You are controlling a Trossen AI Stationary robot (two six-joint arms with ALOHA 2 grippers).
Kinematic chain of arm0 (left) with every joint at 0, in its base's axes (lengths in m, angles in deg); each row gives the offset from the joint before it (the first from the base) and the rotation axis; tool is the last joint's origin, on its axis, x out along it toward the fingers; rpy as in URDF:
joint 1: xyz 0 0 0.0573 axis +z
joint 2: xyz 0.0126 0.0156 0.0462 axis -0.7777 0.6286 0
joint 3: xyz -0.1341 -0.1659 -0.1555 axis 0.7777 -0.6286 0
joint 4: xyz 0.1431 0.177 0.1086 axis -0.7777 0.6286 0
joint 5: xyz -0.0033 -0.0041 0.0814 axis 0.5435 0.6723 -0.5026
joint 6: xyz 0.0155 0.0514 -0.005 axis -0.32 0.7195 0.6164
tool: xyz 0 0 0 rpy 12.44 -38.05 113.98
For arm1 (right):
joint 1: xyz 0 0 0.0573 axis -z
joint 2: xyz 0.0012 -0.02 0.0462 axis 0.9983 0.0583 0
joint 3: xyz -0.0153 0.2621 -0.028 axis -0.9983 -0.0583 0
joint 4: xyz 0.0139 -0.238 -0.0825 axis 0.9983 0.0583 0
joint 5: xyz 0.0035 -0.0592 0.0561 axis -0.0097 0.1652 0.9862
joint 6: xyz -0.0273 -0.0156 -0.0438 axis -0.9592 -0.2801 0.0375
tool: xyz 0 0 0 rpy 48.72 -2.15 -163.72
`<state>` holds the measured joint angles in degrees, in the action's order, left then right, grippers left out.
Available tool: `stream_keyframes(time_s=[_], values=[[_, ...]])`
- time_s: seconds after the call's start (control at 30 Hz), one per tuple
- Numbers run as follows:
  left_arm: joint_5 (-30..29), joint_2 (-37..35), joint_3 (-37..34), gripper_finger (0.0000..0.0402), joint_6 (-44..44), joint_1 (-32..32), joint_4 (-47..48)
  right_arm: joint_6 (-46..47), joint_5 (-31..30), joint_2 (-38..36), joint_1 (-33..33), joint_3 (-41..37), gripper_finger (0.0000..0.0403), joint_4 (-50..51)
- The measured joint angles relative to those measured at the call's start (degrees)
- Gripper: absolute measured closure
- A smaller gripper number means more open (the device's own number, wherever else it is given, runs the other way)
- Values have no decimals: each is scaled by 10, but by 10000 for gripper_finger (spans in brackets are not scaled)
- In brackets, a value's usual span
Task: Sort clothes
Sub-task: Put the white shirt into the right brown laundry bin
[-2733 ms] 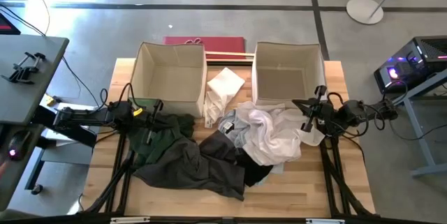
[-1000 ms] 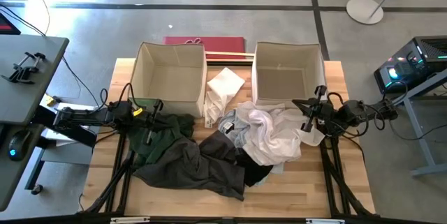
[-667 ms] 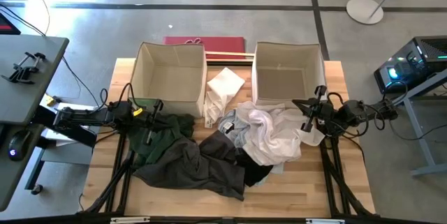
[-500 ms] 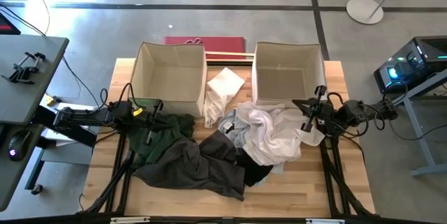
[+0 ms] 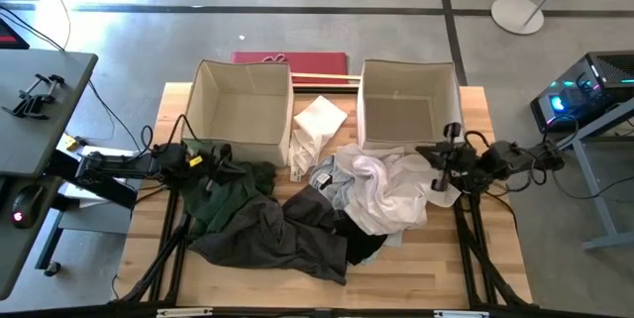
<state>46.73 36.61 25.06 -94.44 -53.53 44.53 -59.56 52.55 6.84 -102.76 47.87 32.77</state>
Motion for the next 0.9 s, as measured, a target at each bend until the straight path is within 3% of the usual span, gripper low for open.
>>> stream_keyframes(time_s=[0.13, 0.27, 0.5, 0.7, 0.9], values=[[-15, 1, 0, 401, -26, 0, 8, 74, 45, 0, 0, 0, 403, -138], [-29, 1, 0, 401, 23, -6, -13, 157, 80, 0, 0, 0, 403, -278], [-28, 0, 0, 401, 143, -22, -121, 197, 110, 32, 0, 0, 403, -299], [-14, 1, 0, 401, 201, -44, -168, 223, 64, 142, -1, 29, 399, -235], [-74, 24, 0, 401, 229, -73, -207, 244, 59, 276, -1, 198, 356, 131]])
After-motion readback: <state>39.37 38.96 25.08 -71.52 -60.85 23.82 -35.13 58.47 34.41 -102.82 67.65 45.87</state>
